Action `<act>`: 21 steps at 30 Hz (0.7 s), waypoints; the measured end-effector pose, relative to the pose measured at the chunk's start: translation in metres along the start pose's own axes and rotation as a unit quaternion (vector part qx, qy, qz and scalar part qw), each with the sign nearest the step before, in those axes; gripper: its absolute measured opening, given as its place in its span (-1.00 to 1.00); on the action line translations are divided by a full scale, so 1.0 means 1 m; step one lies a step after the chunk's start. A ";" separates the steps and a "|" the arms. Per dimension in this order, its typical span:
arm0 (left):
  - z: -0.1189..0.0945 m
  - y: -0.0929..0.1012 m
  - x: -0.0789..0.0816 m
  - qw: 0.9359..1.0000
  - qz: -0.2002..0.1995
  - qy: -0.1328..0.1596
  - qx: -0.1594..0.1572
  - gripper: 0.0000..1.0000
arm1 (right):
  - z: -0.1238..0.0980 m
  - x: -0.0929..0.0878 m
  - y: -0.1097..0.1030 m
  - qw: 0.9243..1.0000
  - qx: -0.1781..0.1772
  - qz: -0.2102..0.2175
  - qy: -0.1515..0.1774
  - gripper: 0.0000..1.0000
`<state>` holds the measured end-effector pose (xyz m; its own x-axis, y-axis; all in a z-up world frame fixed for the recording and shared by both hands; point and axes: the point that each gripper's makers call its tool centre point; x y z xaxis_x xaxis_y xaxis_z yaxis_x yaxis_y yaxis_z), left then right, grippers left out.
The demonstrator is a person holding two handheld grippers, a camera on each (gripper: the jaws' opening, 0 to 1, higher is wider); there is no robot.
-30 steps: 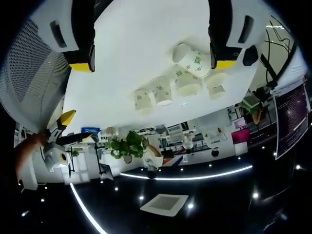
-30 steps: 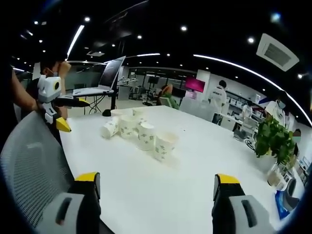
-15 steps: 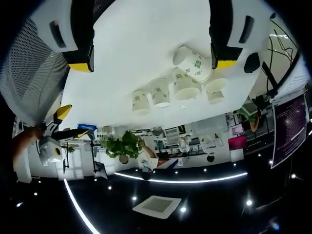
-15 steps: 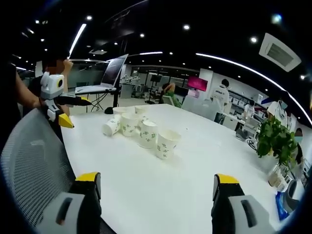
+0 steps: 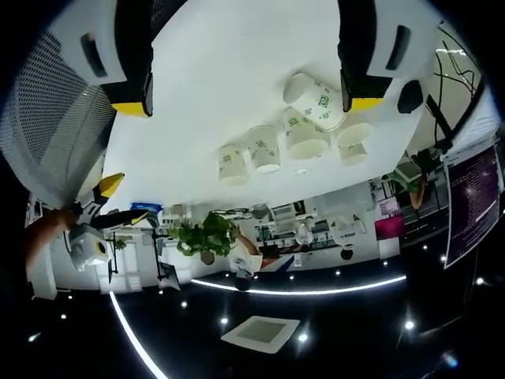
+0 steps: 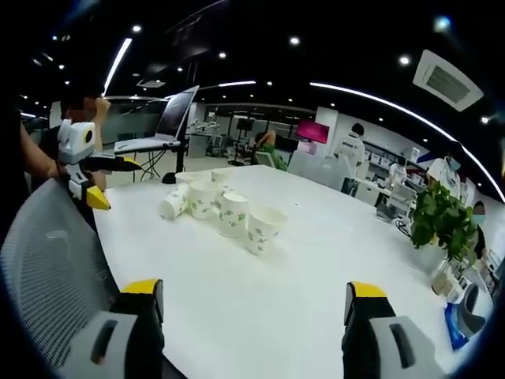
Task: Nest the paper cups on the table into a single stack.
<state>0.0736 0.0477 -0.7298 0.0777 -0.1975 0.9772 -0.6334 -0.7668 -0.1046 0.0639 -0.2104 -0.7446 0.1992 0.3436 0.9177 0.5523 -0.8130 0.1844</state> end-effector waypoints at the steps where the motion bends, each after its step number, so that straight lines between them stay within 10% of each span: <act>1: 0.000 0.000 0.000 1.000 0.000 0.000 0.000 0.96 | 0.000 0.001 0.000 1.000 0.001 0.001 0.002 0.94; 21: -0.003 -0.007 -0.001 1.000 0.008 0.010 0.005 0.94 | 0.023 -0.004 -0.001 0.994 0.063 -0.046 -0.071 0.70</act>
<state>0.0756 0.0551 -0.7296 0.0530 -0.1972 0.9789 -0.6260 -0.7703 -0.1213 0.0808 -0.2000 -0.7566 0.2504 0.4832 0.8390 0.6682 -0.7133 0.2114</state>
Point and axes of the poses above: the point that each gripper's makers call its tool centre point, and the gripper's own axes: z roughly forward along the fingers, y roughly to its right, x roughly out of its top, and after that the axes turned 4 degrees about y, right-handed
